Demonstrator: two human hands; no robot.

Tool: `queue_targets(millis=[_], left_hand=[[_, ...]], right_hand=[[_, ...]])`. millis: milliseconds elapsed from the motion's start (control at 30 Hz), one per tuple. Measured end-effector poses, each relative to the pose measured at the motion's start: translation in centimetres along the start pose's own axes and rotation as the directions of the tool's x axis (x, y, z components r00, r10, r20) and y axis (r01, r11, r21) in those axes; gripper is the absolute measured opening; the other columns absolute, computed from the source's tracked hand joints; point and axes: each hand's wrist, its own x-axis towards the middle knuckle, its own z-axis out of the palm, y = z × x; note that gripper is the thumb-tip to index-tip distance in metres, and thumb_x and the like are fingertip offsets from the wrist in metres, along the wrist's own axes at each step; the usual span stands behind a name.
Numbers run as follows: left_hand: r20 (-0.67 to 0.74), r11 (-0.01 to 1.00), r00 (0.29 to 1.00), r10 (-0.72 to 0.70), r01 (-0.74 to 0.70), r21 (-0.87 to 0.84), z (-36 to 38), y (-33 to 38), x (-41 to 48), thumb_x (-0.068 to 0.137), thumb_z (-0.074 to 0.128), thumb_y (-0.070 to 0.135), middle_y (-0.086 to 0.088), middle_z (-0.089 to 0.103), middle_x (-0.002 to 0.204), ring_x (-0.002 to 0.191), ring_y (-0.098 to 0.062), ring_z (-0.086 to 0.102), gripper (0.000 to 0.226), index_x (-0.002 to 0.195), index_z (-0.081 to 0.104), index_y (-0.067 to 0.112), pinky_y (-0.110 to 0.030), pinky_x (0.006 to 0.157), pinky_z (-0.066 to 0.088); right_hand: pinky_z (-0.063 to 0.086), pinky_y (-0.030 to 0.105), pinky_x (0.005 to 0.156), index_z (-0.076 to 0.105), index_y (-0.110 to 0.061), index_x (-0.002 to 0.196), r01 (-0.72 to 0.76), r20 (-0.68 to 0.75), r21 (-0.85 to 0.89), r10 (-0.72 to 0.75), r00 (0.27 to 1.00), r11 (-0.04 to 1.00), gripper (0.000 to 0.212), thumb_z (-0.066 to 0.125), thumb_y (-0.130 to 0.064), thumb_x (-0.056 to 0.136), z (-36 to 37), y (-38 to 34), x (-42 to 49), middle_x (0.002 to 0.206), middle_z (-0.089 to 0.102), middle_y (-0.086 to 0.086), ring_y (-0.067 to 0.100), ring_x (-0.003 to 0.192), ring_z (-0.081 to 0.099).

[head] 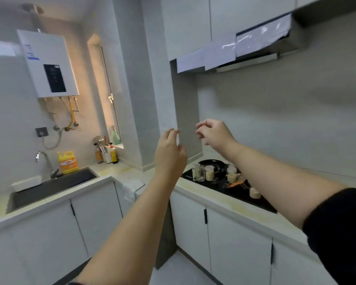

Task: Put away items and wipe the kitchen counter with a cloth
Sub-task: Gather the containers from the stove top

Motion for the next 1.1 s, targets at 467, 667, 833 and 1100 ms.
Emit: queue_targets(millis=[467, 667, 833, 1100], left_hand=[[0.137, 0.850, 0.878, 0.458, -0.387, -0.359, 15.2, 7.5, 14.7, 0.095, 0.044, 0.008, -0.004, 0.029, 0.153, 0.141, -0.019, 0.022, 0.050, 0.144, 0.036, 0.012, -0.030, 0.111, 0.024], [0.031, 0.760, 0.807, 0.589, -0.541, -0.361, 21.6, 15.0, 19.1, 0.087, 0.049, 0.005, -0.012, 0.035, 0.149, 0.136, -0.030, 0.030, 0.052, 0.139, 0.042, 0.007, -0.038, 0.107, 0.028], [-0.140, 0.674, 0.716, 0.684, -0.694, -0.255, 27.6, 19.9, 23.4, 0.080, 0.052, 0.003, -0.017, 0.037, 0.147, 0.135, -0.034, 0.033, 0.054, 0.134, 0.046, 0.004, -0.044, 0.109, 0.029], [-0.180, 0.771, 0.769, 0.613, -0.632, -0.074, 32.7, 26.5, 37.9, 0.089, 0.038, 0.008, -0.010, 0.020, 0.156, 0.145, -0.027, 0.011, 0.061, 0.148, 0.023, 0.009, -0.044, 0.116, 0.014]], right_hand=[[0.045, 0.029, 0.088, 0.058, -0.013, 0.117, -0.199, -0.454, -0.546, -0.089, 0.886, 0.814, 0.029, 0.053, -0.015, 0.089, -15.4, 2.3, 8.4, 0.117, 0.059, 0.008, 0.019, 0.097, 0.054], [0.044, 0.030, 0.091, 0.058, -0.012, 0.119, -0.283, -0.565, -0.644, -0.194, 0.802, 0.711, 0.031, 0.053, -0.015, 0.088, -23.4, 2.0, 11.1, 0.114, 0.059, 0.006, 0.023, 0.105, 0.056], [0.041, 0.024, 0.084, 0.058, -0.014, 0.119, -0.214, -0.529, -0.735, -0.347, 0.775, 0.643, 0.032, 0.053, -0.014, 0.088, -30.8, 2.4, 16.4, 0.118, 0.058, 0.004, 0.019, 0.104, 0.054], [0.042, 0.029, 0.093, 0.051, -0.015, 0.129, -0.128, -0.348, -0.900, -0.512, 0.786, 0.416, 0.039, 0.049, -0.015, 0.090, -40.3, 0.5, 28.6, 0.129, 0.053, 0.002, 0.017, 0.116, 0.050]])
